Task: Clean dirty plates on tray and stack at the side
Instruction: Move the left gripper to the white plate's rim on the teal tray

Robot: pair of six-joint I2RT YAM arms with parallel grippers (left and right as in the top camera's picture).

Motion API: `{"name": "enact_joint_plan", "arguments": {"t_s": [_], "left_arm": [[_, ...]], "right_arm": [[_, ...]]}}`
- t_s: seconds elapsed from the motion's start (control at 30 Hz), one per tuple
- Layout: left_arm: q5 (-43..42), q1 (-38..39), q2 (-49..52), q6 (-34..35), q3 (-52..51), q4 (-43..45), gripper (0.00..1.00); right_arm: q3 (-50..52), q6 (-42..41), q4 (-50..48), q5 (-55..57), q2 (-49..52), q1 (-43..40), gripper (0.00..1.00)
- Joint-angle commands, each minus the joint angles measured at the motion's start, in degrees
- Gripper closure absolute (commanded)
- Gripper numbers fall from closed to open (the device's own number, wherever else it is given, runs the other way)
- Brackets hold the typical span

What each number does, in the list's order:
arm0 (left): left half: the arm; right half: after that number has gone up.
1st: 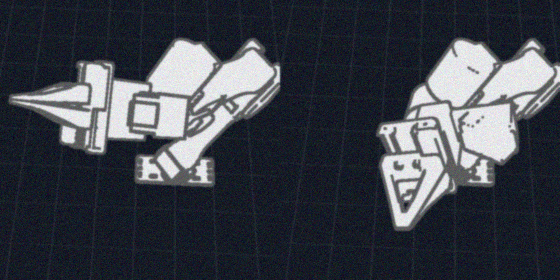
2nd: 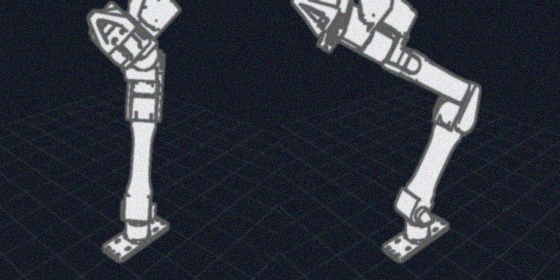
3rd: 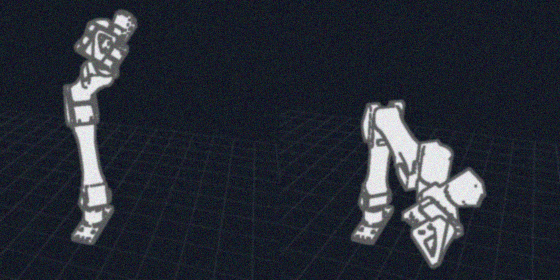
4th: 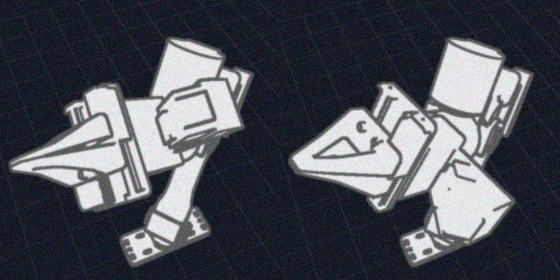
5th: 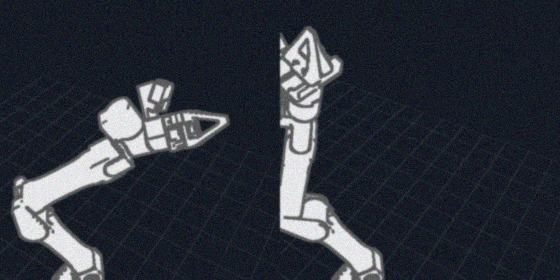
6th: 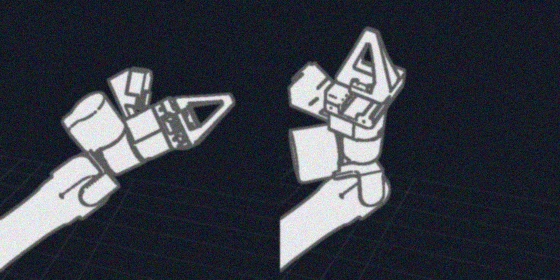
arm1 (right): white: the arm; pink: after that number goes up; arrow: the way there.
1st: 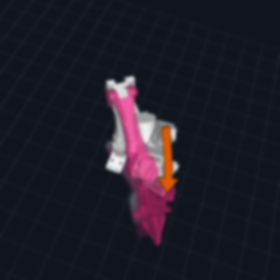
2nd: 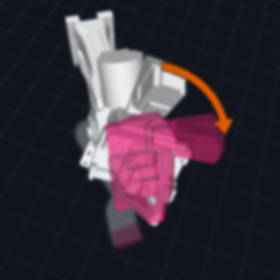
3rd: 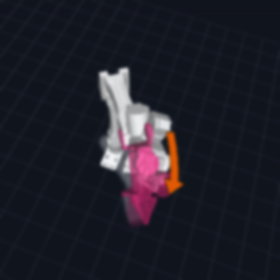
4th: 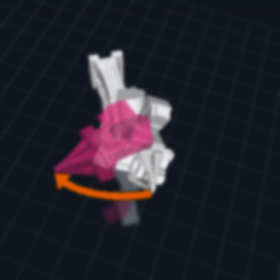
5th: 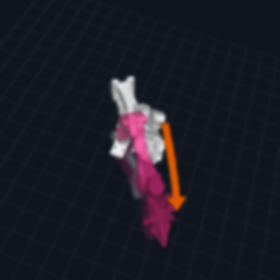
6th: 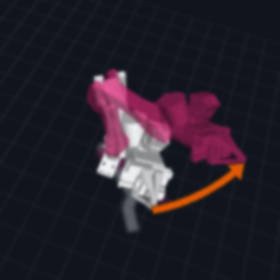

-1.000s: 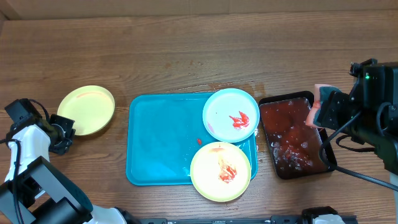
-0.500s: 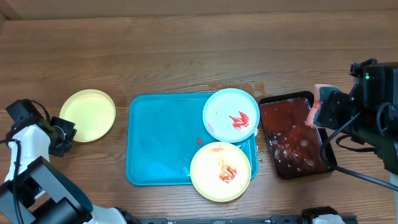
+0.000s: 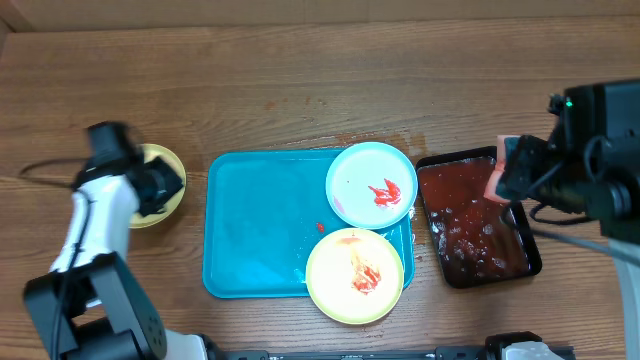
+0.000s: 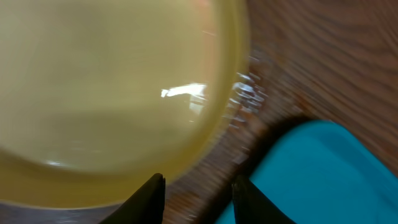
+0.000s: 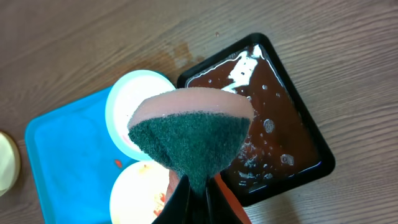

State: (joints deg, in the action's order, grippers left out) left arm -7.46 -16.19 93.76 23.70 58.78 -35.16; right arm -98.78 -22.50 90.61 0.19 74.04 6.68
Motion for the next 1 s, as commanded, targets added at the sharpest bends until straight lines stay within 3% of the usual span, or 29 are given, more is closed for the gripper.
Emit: {"name": "enact_joint_plan", "arguments": {"t_s": [0.0,0.1,0.2,0.33,0.37,0.43,0.63,0.73,0.77,0.87,0.97], "left_arm": [[-0.48,8.24,-2.01,-4.37,1.88,0.50,0.62],[-0.85,15.98,-1.99,-5.62,2.80,1.55,0.59],[-3.69,23.19,-1.95,-9.62,2.82,3.63,0.41],[-5.97,31.30,-1.31,-13.42,2.82,4.72,0.37],[-5.97,32.68,-1.18,-13.51,2.82,4.74,0.32],[-6.32,34.86,-0.96,-13.49,2.82,4.74,0.00],[-10.64,36.04,-0.96,-14.49,2.82,5.18,0.00],[-12.15,36.04,-0.96,-14.49,2.82,5.70,0.07],[-12.37,36.04,-0.94,-14.47,2.82,5.86,0.00],[-13.55,36.04,-0.52,-14.47,2.82,5.86,0.00],[-13.55,36.04,0.92,-14.47,2.80,5.57,0.26]], "right_arm": [[-0.26,0.02,-0.46,-0.31,0.66,-0.33,0.96],[-0.26,0.04,-0.52,-0.26,1.09,-0.33,0.96],[-0.26,0.00,-0.48,0.15,1.16,-0.33,0.96],[-0.26,-0.02,-0.42,0.13,1.27,-0.33,0.96],[-0.26,-0.02,-0.44,0.13,1.27,-0.33,0.96],[-0.26,0.00,-0.39,0.11,1.27,-0.33,0.96],[-0.26,0.00,-0.07,0.13,1.27,-0.33,0.96],[-0.26,0.02,0.02,0.11,1.27,-0.33,0.96],[-0.26,0.02,0.02,0.11,1.27,-0.33,0.96],[-0.26,0.00,-0.02,0.11,1.27,-0.33,0.96],[-0.26,0.00,-0.02,0.11,1.27,-0.33,0.96]]}}
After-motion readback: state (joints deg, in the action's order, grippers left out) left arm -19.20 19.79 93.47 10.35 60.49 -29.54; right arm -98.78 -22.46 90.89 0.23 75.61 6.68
